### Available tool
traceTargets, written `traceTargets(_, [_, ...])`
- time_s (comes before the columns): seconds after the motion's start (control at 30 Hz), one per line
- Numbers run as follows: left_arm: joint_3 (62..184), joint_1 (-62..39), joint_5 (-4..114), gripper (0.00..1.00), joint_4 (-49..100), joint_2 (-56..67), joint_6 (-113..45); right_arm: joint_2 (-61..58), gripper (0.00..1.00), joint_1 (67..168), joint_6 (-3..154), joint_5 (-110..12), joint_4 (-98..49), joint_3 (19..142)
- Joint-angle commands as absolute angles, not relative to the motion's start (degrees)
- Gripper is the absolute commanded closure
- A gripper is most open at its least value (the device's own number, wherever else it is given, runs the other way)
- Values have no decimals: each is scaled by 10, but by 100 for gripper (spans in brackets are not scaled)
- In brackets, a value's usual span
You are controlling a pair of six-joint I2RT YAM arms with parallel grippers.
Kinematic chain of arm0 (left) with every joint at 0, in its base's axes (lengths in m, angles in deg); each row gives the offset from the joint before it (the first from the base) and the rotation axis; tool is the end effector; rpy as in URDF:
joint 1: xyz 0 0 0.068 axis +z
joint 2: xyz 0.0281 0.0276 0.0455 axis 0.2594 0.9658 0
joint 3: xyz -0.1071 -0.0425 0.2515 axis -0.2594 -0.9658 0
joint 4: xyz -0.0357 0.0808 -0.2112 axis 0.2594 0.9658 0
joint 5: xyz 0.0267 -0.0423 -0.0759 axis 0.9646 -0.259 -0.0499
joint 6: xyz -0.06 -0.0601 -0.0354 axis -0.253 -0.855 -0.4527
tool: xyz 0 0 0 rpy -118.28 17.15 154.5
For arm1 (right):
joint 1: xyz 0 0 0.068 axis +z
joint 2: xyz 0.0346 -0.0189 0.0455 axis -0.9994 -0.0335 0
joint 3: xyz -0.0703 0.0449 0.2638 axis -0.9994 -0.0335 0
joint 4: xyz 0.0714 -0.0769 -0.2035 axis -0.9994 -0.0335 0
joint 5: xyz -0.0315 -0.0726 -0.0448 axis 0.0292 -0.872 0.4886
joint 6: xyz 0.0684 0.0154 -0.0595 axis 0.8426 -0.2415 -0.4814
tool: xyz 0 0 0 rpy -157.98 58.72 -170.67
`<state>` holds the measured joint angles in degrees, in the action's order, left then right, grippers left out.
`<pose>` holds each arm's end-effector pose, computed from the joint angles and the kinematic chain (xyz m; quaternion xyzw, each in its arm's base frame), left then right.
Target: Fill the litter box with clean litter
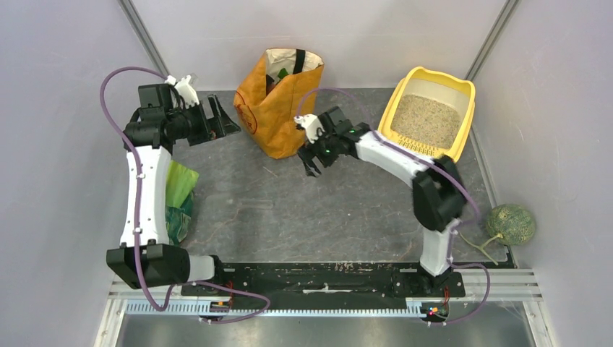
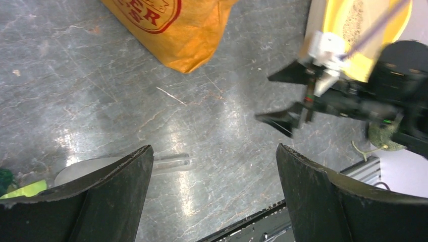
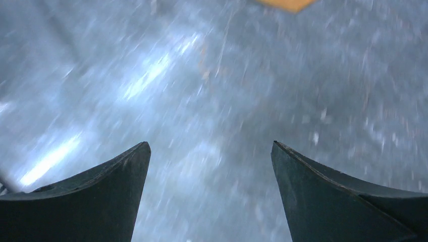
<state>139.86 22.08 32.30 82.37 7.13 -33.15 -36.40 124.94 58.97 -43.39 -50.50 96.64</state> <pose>0.2623 -0.0101 0.3791 -0.0301 0.8885 -0.2547 0.3805 0.3501 0.2861 0.2016 -0.4072 0.8442 0.1818 0.2974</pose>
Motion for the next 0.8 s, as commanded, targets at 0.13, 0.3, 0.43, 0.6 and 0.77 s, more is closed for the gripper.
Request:
traceTargets(0.13, [1378,224,245,3,766,30,-338,-77,7,1107,628,-317,-653,860])
traceTargets(0.3, [1379,224,235,3,763,24,-342,-29,29,966,621,-330,-686,869])
traceTargets(0.43, [1377,224,231,3,760,23,-346,-52,42,867,628,-364,-688,883])
traceTargets(0.6, [1375,224,234,3,759,20,-342,-110,49,785,648,-426,-672,928])
traceTargets(0.77, [1371,224,231,3,747,27,-354,-192,62,756,664,-467,-607,974])
